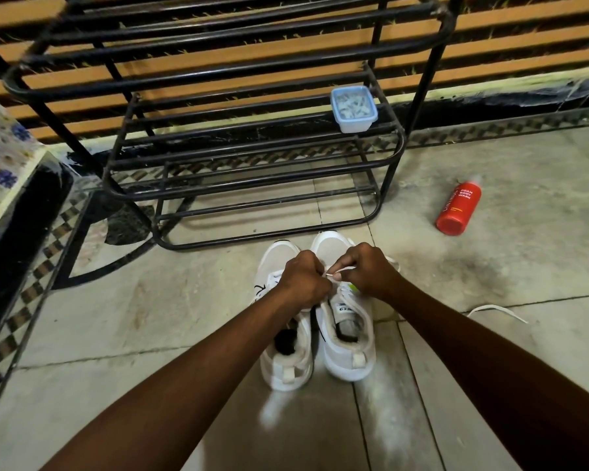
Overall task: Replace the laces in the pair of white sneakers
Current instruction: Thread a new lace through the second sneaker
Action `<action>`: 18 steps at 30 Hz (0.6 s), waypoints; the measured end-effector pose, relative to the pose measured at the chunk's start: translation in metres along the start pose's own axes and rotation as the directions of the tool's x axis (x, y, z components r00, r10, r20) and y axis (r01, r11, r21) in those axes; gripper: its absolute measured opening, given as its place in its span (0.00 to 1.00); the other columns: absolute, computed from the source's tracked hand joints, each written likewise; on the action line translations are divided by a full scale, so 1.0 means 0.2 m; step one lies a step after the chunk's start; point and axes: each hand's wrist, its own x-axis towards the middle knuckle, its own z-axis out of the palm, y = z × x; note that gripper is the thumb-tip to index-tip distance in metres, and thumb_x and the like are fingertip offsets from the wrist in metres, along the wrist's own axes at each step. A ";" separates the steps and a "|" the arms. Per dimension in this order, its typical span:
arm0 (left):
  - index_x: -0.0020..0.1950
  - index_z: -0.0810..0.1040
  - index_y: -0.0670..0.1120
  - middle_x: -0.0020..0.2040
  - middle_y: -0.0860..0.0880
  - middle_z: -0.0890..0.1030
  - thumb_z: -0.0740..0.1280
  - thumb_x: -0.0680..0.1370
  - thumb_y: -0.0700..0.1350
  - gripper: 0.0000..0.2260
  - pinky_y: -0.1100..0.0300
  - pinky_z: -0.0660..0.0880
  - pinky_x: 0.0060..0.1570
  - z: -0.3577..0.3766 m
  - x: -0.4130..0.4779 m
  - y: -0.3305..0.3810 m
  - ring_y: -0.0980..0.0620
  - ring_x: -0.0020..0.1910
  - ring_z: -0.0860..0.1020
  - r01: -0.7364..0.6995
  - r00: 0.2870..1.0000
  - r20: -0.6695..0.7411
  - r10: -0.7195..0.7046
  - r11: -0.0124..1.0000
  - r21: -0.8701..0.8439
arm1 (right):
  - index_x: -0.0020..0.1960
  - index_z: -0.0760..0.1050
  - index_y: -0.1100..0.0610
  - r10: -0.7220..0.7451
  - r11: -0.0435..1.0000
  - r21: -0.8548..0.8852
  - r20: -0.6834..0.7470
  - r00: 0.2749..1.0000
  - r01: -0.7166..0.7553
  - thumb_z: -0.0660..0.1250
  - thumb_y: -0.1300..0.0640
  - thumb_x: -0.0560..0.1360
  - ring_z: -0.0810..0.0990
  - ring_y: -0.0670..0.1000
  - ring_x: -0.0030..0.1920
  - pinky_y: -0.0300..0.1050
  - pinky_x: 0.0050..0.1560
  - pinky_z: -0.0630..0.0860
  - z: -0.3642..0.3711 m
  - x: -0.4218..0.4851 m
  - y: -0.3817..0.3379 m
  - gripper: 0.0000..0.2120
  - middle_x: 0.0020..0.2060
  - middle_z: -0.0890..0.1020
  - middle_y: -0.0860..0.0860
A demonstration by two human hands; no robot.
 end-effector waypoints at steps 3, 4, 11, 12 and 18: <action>0.54 0.83 0.42 0.50 0.44 0.82 0.73 0.73 0.43 0.11 0.67 0.69 0.30 0.00 -0.01 0.01 0.49 0.43 0.79 0.004 1.000 0.015 -0.004 1.000 0.012 | 0.40 0.87 0.55 -0.050 0.999 -0.016 -0.072 0.996 0.049 0.77 0.64 0.67 0.81 0.42 0.42 0.33 0.49 0.71 0.00 -0.02 0.00 0.06 0.37 0.87 0.49; 0.55 0.82 0.42 0.51 0.44 0.82 0.73 0.73 0.42 0.12 0.66 0.70 0.32 0.00 -0.01 0.01 0.48 0.45 0.80 0.008 1.000 0.016 -0.008 1.000 0.005 | 0.38 0.87 0.54 -0.068 0.998 -0.009 -0.098 0.993 0.068 0.76 0.65 0.66 0.82 0.42 0.40 0.36 0.49 0.73 0.01 -0.02 -0.01 0.06 0.36 0.87 0.48; 0.50 0.82 0.39 0.40 0.47 0.78 0.73 0.71 0.40 0.10 0.63 0.71 0.30 -0.02 -0.03 0.04 0.50 0.36 0.77 0.030 0.999 0.041 -0.030 0.999 0.022 | 0.35 0.83 0.51 -0.031 0.999 -0.032 -0.185 0.982 0.025 0.73 0.62 0.63 0.83 0.46 0.37 0.46 0.45 0.79 0.07 -0.04 -0.03 0.06 0.30 0.84 0.44; 0.48 0.83 0.38 0.38 0.47 0.78 0.73 0.71 0.41 0.09 0.63 0.72 0.30 -0.02 -0.03 0.04 0.50 0.35 0.76 0.028 0.999 0.033 -0.029 0.999 0.030 | 0.35 0.83 0.51 -0.014 1.000 -0.021 -0.190 0.982 0.010 0.73 0.62 0.62 0.83 0.46 0.37 0.47 0.45 0.80 0.08 -0.04 -0.03 0.06 0.30 0.84 0.44; 0.48 0.83 0.36 0.43 0.41 0.82 0.68 0.74 0.39 0.07 0.57 0.74 0.39 -0.05 -0.02 0.07 0.42 0.46 0.82 0.023 1.000 -0.021 -0.022 0.999 0.033 | 0.35 0.83 0.51 0.012 0.999 0.054 -0.248 0.969 0.001 0.72 0.60 0.63 0.83 0.45 0.35 0.48 0.43 0.81 0.11 -0.05 -0.01 0.05 0.29 0.83 0.43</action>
